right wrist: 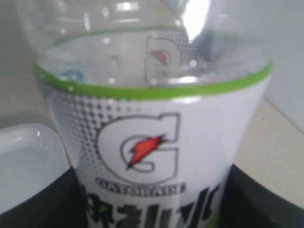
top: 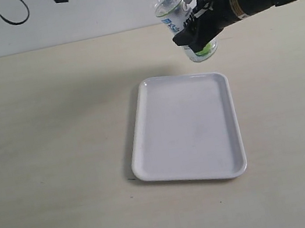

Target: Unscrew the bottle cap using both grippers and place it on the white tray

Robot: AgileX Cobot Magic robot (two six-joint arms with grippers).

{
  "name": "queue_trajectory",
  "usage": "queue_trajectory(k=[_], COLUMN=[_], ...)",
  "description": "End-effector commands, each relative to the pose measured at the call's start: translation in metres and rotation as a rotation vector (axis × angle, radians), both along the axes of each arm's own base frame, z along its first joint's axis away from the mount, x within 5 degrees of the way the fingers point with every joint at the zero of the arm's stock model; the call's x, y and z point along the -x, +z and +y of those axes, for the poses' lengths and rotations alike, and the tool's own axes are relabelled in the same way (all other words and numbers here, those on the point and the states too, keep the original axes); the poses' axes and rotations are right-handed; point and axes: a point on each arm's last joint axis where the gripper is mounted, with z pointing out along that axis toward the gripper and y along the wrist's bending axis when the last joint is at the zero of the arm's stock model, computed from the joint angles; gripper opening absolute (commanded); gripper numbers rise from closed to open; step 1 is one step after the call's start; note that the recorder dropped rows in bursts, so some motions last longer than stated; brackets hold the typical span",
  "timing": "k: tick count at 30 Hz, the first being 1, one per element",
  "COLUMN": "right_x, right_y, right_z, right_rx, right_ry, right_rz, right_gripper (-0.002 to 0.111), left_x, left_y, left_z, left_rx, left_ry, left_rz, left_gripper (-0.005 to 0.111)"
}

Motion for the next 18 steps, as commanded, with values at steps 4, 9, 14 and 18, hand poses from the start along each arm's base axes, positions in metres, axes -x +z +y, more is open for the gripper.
queue_trajectory(k=[4,9,14,18], right_x=[-0.002,-0.002,-0.002,-0.002], right_y=[0.008,0.008,0.008,0.008], right_z=[0.001,0.001,0.001,0.001], right_rx=[-0.020,-0.020,-0.021,-0.028], right_ry=[0.008,0.008,0.010,0.008], right_rz=[-0.023,-0.023,-0.023,-0.023], right_gripper=[0.000,0.000,0.000,0.000], left_x=[-0.012,-0.023,-0.029,-0.029], left_y=[0.016,0.034,0.047,0.041], left_z=[-0.014,-0.003,0.019,0.029], left_rx=[-0.117,-0.235,-0.384,-0.623], left_ry=[0.238,0.529,0.960,0.994], left_rz=[-0.233,-0.387,-0.490,-0.544], left_gripper=[0.000,0.000,0.000,0.000])
